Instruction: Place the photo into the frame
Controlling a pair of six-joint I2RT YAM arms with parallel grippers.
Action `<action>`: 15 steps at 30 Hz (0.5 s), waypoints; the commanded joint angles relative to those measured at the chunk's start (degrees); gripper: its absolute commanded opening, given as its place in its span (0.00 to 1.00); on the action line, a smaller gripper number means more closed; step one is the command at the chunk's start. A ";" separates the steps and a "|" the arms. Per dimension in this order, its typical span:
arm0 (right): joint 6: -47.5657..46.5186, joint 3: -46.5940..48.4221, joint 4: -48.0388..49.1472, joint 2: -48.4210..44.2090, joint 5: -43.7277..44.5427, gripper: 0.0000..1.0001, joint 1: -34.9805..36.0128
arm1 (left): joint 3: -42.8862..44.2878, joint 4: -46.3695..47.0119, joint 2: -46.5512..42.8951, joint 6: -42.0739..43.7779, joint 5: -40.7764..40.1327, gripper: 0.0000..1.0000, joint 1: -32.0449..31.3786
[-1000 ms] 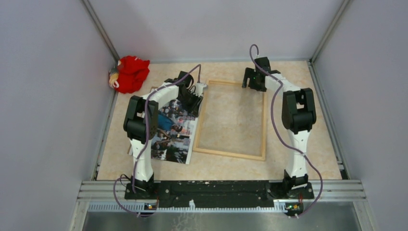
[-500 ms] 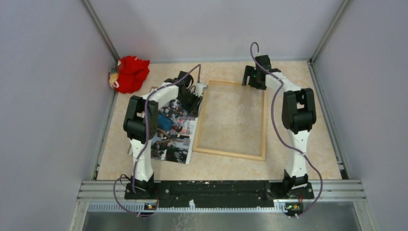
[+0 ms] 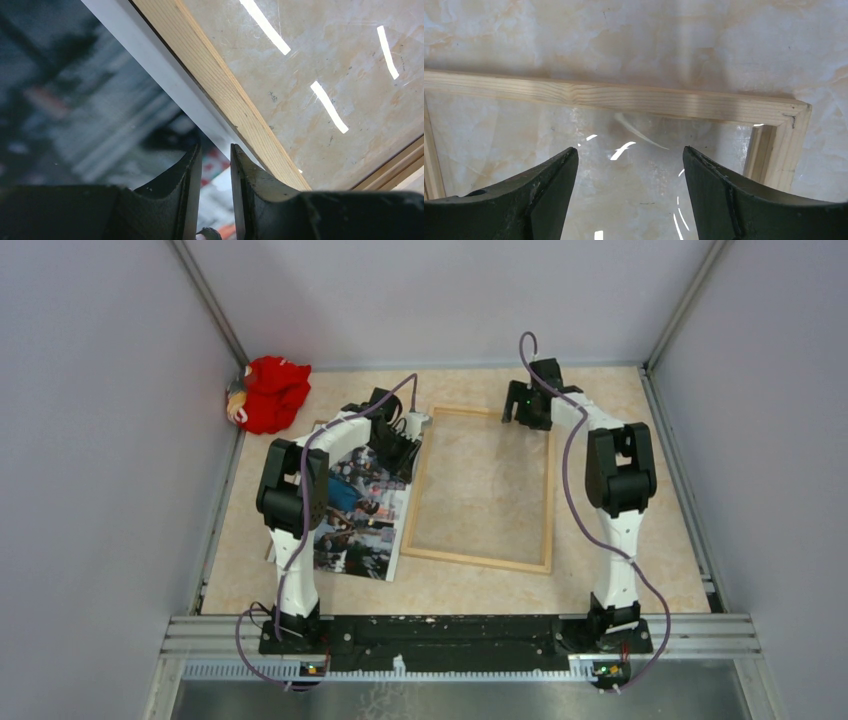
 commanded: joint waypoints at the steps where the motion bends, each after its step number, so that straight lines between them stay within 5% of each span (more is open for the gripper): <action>1: -0.65 3.02 -2.94 -0.26 -1.90 0.77 -0.30 | 0.12 0.09 -0.03 0.89 -0.22 0.35 0.19; 15: -1.81 27.10 -8.52 12.34 -4.54 0.78 0.17 | -0.26 -0.99 -0.96 1.72 -0.41 0.35 0.24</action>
